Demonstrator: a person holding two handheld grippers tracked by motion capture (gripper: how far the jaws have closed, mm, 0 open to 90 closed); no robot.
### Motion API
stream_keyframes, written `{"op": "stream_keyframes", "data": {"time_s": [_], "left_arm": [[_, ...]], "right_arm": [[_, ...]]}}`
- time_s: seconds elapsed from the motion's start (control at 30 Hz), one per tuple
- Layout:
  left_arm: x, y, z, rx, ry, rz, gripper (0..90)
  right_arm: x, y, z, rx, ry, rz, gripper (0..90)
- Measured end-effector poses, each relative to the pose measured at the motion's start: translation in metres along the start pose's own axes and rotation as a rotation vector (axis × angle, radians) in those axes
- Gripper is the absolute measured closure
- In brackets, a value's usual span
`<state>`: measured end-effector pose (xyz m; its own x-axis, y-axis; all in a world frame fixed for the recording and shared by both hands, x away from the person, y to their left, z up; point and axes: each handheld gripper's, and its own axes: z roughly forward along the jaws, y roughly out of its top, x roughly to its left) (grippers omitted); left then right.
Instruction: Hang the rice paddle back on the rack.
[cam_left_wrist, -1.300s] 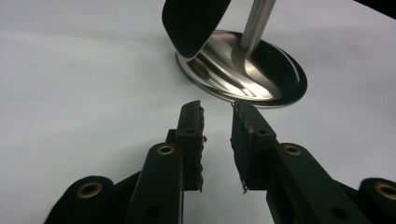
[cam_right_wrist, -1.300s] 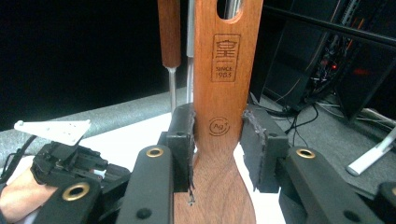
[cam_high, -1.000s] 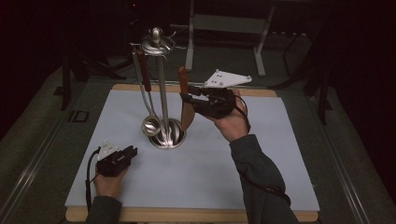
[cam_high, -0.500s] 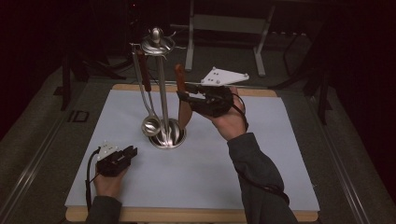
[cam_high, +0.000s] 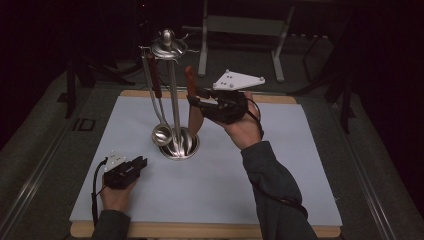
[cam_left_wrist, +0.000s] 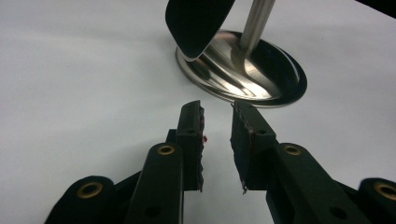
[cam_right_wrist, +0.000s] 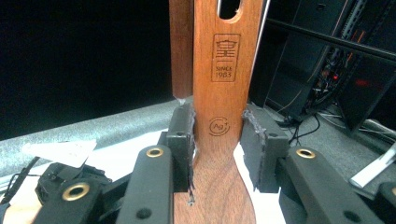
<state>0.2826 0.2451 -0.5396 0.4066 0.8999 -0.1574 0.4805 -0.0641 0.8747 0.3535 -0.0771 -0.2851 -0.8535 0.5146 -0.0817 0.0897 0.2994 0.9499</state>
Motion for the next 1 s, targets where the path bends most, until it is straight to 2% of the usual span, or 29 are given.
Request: {"op": "stream_keyframes", "data": {"time_s": [0.33,1.0], "left_arm": [[0.000,0.000,0.000,0.001,0.000,0.001,73.8],[0.000,0.000,0.000,0.001,0.001,0.004,73.7]], "right_arm": [[0.003,0.003,0.004,-0.003,0.006,-0.001,66.1],[0.003,0.018,0.007,0.003,-0.019,-0.003,66.1]]}}
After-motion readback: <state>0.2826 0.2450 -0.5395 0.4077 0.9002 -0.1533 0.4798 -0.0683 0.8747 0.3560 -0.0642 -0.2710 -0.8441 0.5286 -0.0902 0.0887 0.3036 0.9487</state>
